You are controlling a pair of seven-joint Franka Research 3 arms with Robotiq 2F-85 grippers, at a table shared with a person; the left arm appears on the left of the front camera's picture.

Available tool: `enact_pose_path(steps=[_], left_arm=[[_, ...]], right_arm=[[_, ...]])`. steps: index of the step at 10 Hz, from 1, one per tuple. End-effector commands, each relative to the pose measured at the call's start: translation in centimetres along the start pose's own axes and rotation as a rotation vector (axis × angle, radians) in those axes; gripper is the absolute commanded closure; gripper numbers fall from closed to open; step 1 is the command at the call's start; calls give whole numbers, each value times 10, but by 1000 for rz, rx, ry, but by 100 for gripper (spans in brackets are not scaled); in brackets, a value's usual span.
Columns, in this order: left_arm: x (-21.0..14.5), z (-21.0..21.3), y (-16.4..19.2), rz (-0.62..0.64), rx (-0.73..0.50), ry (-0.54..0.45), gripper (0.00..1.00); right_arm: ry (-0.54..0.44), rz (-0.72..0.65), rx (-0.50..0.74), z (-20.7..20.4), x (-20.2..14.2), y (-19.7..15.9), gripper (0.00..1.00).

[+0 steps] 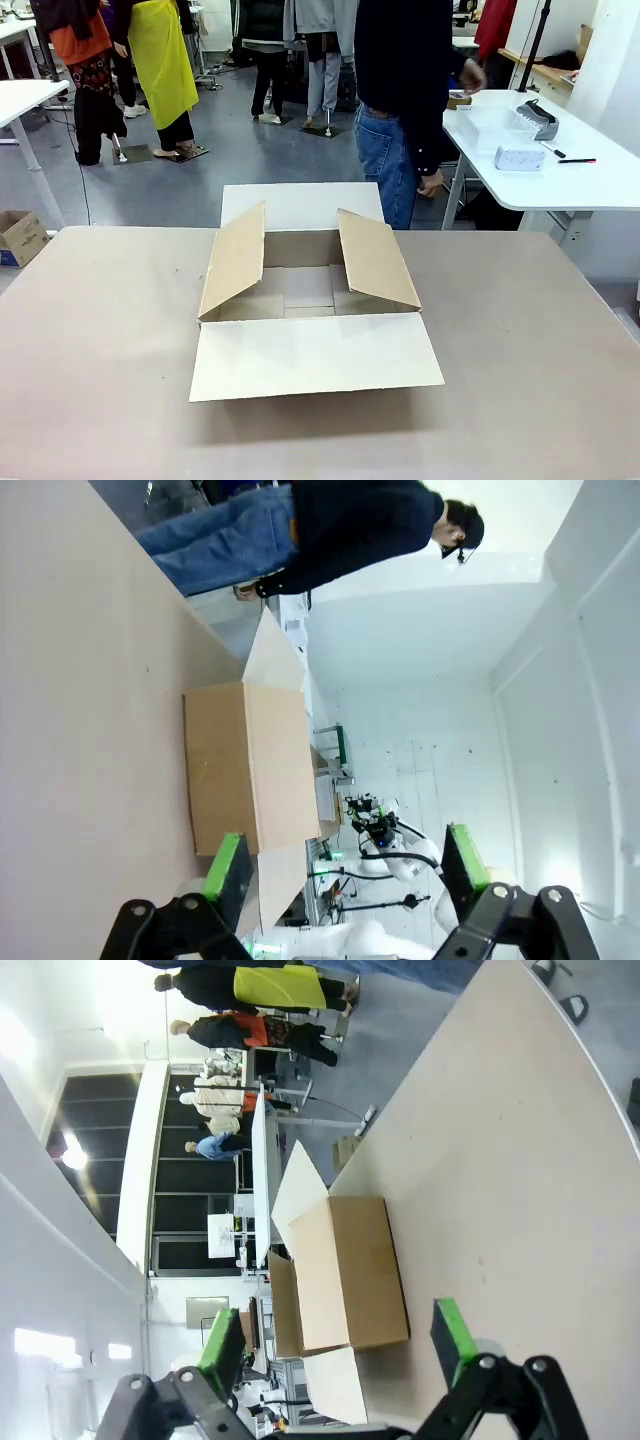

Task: Pack the gift set into the box.
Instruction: Place both hands on the side flaps of the Package Box and spread them outward.

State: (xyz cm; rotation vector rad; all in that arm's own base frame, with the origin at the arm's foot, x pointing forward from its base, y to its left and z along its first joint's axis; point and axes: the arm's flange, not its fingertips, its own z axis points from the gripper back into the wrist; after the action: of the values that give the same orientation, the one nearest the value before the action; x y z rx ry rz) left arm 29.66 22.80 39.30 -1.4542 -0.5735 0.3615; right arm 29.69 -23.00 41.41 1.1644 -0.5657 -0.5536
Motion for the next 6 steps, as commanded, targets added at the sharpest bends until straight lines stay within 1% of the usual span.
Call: enact_pose_path(steps=[1, 4, 5, 6], left_arm=[[-7, 8, -24, -62, 10, 47, 0], [-7, 8, -24, -62, 10, 47, 0], [-4, 5, -20, -31, 12, 39, 0], [-9, -32, -46, -78, 94, 97, 0]], right_arm=[[9, 55, -9, 3, -3, 27, 0], [9, 55, -9, 3, -3, 27, 0], [23, 44, -31, 0, -3, 23, 0], [28, 130, -171, -37, -10, 59, 0]])
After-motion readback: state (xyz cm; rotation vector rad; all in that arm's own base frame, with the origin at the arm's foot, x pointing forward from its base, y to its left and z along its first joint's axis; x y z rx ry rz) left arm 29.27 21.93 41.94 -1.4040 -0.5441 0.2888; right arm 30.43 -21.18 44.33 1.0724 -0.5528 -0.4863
